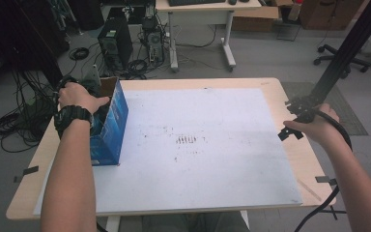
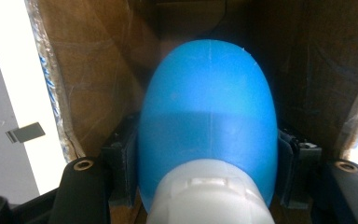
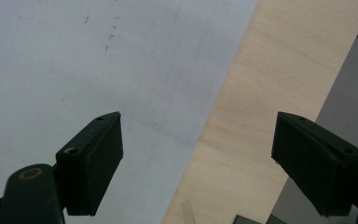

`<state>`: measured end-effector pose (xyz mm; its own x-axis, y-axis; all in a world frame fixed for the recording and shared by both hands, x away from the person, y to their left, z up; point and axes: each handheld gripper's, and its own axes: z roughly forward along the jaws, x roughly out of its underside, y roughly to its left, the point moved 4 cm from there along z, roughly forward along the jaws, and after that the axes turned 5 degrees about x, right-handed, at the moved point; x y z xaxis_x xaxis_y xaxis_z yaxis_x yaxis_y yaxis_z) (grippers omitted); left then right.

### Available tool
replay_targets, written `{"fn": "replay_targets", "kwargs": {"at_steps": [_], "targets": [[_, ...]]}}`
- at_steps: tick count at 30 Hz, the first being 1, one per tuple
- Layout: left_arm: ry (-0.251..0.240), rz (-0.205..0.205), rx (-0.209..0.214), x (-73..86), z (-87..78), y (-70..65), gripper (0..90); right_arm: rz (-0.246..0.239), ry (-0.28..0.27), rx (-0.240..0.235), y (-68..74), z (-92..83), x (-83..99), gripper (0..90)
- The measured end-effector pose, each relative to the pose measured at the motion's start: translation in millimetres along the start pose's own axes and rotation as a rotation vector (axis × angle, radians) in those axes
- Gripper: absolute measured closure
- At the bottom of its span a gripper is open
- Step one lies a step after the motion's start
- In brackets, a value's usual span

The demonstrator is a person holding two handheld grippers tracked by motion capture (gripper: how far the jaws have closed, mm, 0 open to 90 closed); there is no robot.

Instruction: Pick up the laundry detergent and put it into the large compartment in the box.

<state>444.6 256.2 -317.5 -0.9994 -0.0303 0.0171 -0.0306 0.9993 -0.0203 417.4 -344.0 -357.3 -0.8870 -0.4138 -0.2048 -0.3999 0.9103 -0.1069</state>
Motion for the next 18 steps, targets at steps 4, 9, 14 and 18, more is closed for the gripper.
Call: {"fn": "replay_targets", "kwargs": {"at_steps": [4, 9, 14, 18], "targets": [[-0.004, 0.002, 0.002, 0.5, 0.1, 0.9, 37.2, -0.002, -0.001, 0.000, 0.7, -0.2, -0.8, 16.5], [-0.005, 0.003, 0.004, 0.8, 0.1, 1.5, 37.2, -0.007, -0.004, -0.002, 1.8, -0.1, -1.8, 16.5], [-0.005, 0.006, 0.003, 0.9, 0.2, 1.3, 37.1, -0.003, 0.000, -0.001, 1.1, 0.4, -0.7, 16.5], [-0.005, 0.006, 0.004, 0.9, 0.2, 1.0, 37.0, -0.002, -0.001, -0.001, 0.3, 0.2, 0.1, 16.6]]}}
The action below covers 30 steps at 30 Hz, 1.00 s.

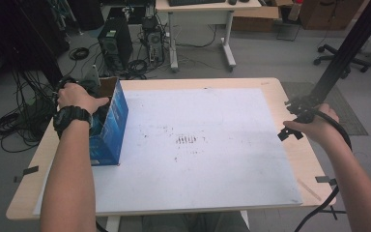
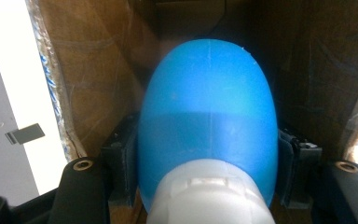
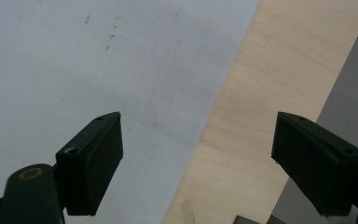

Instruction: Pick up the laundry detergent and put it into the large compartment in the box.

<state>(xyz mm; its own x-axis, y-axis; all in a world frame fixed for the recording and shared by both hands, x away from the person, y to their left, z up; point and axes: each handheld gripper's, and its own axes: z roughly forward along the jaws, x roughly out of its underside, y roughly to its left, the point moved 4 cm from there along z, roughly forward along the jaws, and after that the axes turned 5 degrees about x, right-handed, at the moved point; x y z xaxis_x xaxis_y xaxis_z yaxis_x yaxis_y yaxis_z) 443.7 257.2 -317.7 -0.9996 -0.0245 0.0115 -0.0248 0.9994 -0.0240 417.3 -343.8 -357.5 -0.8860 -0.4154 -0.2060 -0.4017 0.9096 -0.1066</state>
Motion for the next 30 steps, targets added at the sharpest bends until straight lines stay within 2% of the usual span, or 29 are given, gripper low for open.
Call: {"fn": "replay_targets", "kwargs": {"at_steps": [16, 22, 30], "targets": [[-0.012, 0.002, 0.005, 2.3, -2.0, 2.3, 30.9, -0.003, -0.001, -0.002, 1.1, 0.9, -0.2, 16.5], [-0.022, -0.002, 0.018, 3.1, -4.6, 1.9, 28.2, -0.002, 0.000, -0.006, 1.4, 2.2, 0.7, 16.5], [-0.030, -0.005, 0.006, 4.6, -12.3, 2.1, 26.0, -0.002, -0.002, -0.008, 1.3, 1.2, 0.6, 16.5]]}}
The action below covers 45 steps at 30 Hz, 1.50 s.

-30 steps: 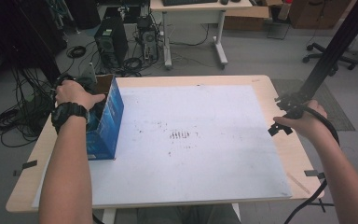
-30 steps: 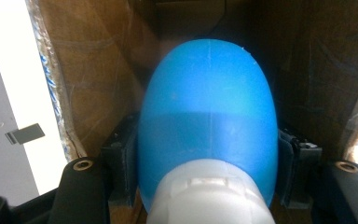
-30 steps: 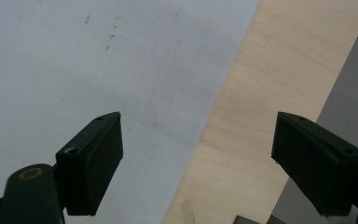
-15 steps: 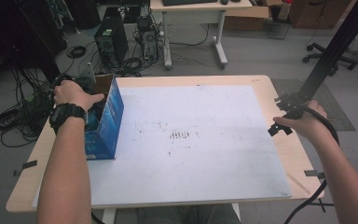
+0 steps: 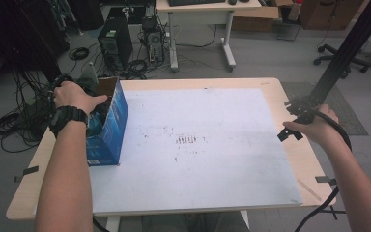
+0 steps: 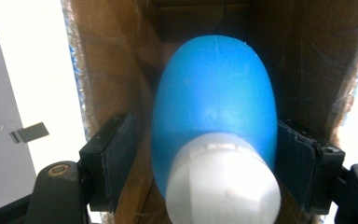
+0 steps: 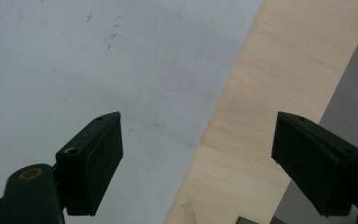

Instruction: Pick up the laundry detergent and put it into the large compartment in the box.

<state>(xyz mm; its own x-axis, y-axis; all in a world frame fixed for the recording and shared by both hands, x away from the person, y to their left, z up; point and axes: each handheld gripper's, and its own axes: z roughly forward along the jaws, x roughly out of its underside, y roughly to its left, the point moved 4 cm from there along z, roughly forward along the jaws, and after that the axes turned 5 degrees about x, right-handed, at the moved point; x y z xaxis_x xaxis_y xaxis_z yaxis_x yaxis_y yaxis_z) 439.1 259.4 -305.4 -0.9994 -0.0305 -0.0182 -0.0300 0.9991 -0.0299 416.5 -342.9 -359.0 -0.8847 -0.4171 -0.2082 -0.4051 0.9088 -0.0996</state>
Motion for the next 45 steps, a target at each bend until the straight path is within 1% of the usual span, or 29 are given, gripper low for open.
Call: {"fn": "replay_targets", "kwargs": {"at_steps": [7, 9, 11, 27, 38, 45], "targets": [[-0.013, -0.002, 0.008, 1.8, -7.8, -1.0, 24.0, -0.003, -0.002, -0.001, 0.4, -0.2, 0.2, 16.5], [-0.014, -0.003, 0.001, 2.3, -9.1, -0.8, 23.9, -0.003, -0.003, -0.001, 0.4, -0.2, 0.3, 16.5], [-0.017, -0.004, 0.002, 2.7, -10.7, -0.8, 23.6, -0.004, -0.002, -0.002, 0.6, -0.1, 0.7, 16.5], [-0.042, 0.012, 0.007, 4.4, -24.7, -7.0, 20.7, -0.005, -0.009, -0.004, 0.4, -2.9, 1.7, 16.5], [-0.066, 0.034, -0.003, 4.9, -37.9, -12.7, 19.7, -0.002, -0.014, -0.005, -0.6, -5.0, 3.2, 16.5], [-0.097, 0.053, -0.015, 4.4, -48.0, -18.3, 17.2, 0.003, -0.016, -0.005, -2.1, -7.0, 5.4, 16.5]]}}
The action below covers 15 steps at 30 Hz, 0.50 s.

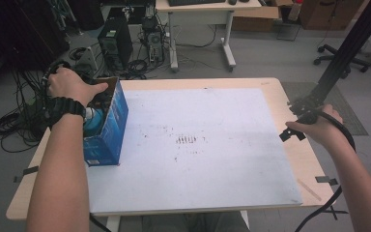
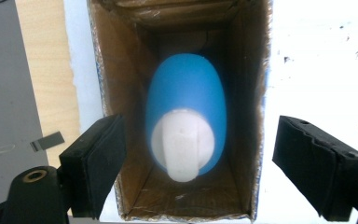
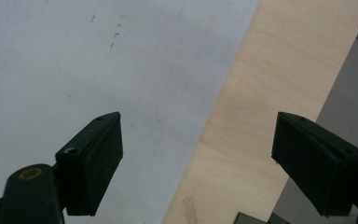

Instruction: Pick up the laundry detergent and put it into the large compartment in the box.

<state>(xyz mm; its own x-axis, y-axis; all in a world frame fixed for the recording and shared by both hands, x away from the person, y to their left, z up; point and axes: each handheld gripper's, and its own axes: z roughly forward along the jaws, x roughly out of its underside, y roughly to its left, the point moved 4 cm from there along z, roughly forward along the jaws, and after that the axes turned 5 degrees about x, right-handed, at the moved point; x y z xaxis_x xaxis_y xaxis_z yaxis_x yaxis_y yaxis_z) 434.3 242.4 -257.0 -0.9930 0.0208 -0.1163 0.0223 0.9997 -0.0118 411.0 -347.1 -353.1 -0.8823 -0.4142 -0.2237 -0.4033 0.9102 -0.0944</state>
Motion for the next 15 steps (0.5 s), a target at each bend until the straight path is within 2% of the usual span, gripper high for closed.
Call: {"fn": "replay_targets", "kwargs": {"at_steps": [15], "targets": [[-0.061, 0.032, -0.006, -6.2, -19.9, -17.0, 15.1, 0.004, -0.003, 0.000, -1.2, -2.1, 1.4, 16.4]]}}
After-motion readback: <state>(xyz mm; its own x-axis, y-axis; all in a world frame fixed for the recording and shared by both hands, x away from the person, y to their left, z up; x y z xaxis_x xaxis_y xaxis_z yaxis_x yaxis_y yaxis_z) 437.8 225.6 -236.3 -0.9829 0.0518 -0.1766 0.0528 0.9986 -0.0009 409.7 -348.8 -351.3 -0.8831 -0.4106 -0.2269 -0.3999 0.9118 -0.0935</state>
